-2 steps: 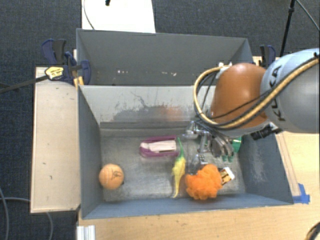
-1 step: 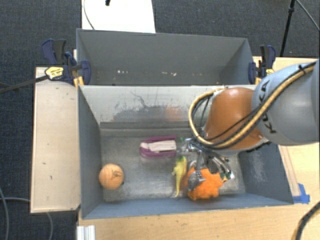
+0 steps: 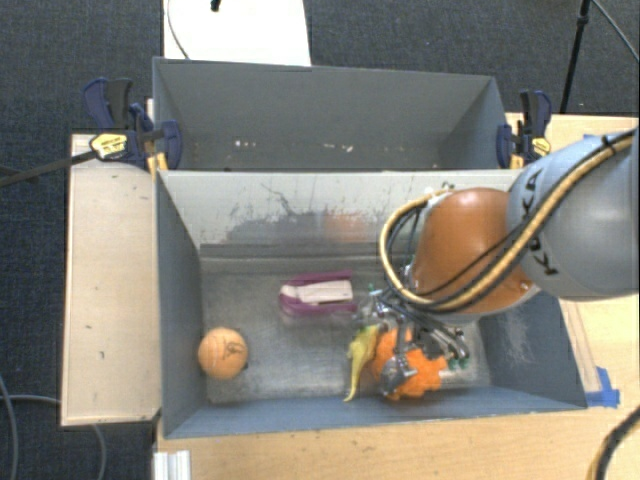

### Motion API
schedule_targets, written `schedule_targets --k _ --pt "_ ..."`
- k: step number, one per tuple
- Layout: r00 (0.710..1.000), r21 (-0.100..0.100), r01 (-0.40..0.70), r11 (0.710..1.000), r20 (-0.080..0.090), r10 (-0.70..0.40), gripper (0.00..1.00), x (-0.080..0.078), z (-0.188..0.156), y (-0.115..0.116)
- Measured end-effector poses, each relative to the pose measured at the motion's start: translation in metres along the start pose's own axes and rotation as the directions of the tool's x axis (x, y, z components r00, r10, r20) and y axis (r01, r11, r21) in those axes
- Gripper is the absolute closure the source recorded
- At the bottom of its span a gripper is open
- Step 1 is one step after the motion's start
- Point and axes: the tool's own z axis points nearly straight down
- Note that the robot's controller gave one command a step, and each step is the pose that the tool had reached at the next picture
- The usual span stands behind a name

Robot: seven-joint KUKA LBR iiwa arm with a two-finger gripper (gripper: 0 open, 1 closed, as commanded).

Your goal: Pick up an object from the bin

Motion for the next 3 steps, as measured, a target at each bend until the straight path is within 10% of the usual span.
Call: schedule_targets --k 1,2,3 --pt "0.976 0.002 0.217 0.976 0.005 -0.217 0.0 -0.053 -0.002 -0.002" --pt "0.996 0.0 -0.095 0.996 0.003 0.095 0.0 -0.021 0.019 0.001" --pt "0.939 0.012 0.342 0.94 0.029 -0.342 1.0 -0.017 0.026 -0.007"
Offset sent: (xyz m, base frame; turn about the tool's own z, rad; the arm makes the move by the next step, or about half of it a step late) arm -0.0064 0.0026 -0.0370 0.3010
